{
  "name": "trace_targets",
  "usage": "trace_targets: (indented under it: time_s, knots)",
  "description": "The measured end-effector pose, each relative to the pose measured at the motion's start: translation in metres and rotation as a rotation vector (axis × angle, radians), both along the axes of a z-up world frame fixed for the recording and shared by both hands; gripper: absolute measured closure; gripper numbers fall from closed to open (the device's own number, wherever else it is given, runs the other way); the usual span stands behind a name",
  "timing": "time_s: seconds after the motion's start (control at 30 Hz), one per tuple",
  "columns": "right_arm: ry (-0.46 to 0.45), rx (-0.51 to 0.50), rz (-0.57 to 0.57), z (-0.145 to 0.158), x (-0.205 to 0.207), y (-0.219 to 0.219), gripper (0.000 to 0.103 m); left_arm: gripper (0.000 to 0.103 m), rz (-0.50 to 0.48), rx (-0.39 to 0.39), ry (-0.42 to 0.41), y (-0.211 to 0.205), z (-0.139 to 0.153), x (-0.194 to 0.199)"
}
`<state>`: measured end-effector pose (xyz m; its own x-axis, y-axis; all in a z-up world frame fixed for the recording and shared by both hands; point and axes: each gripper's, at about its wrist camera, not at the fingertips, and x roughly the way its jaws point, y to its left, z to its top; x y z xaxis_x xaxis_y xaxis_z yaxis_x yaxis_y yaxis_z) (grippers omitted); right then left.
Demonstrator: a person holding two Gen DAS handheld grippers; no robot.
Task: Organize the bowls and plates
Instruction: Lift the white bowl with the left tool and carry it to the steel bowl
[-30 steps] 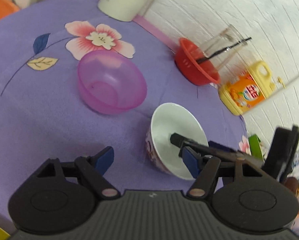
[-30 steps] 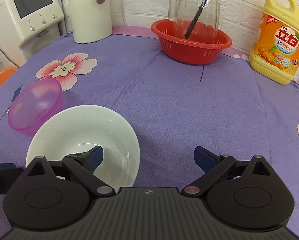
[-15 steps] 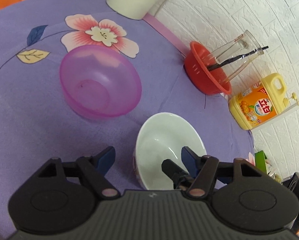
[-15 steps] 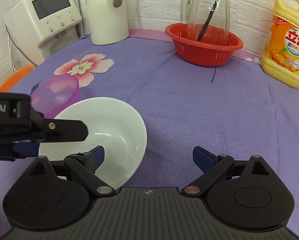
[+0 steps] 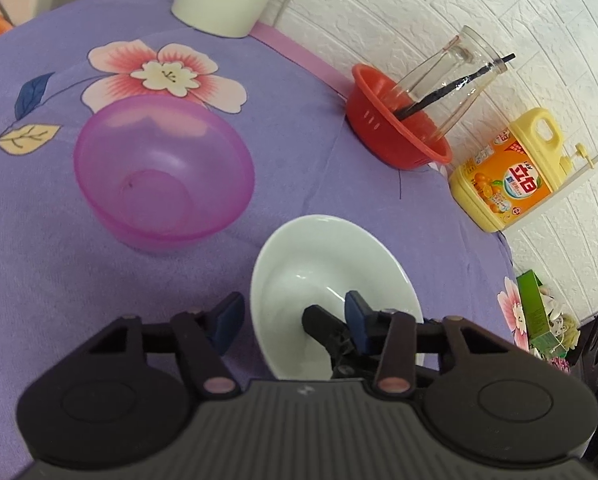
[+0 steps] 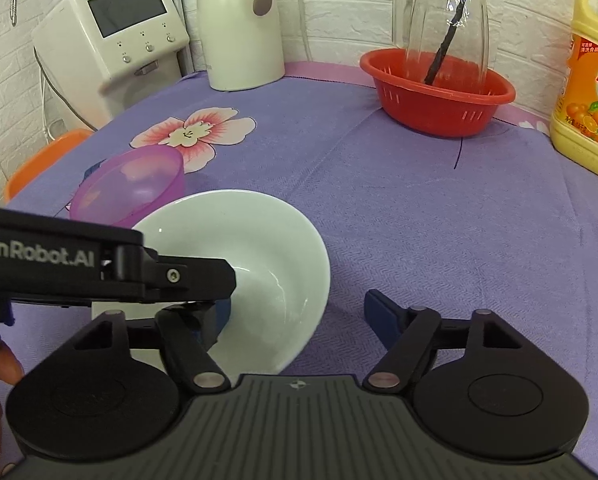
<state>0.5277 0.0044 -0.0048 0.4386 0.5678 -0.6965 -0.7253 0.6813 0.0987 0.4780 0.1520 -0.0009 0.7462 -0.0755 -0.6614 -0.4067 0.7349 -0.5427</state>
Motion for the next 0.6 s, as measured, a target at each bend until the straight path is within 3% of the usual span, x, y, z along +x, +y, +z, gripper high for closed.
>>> trace_targets:
  time_s: [0.17,0.6]
  knots:
    - [0.021,0.019,0.025,0.003,-0.006,0.005,0.026,0.063,-0.008,0.005,-0.004,-0.001,-0.001,0.001]
    - [0.023,-0.002,0.001,0.017,-0.041,-0.008,0.026,0.067,-0.070,-0.003,0.001,-0.019,0.016,-0.033]
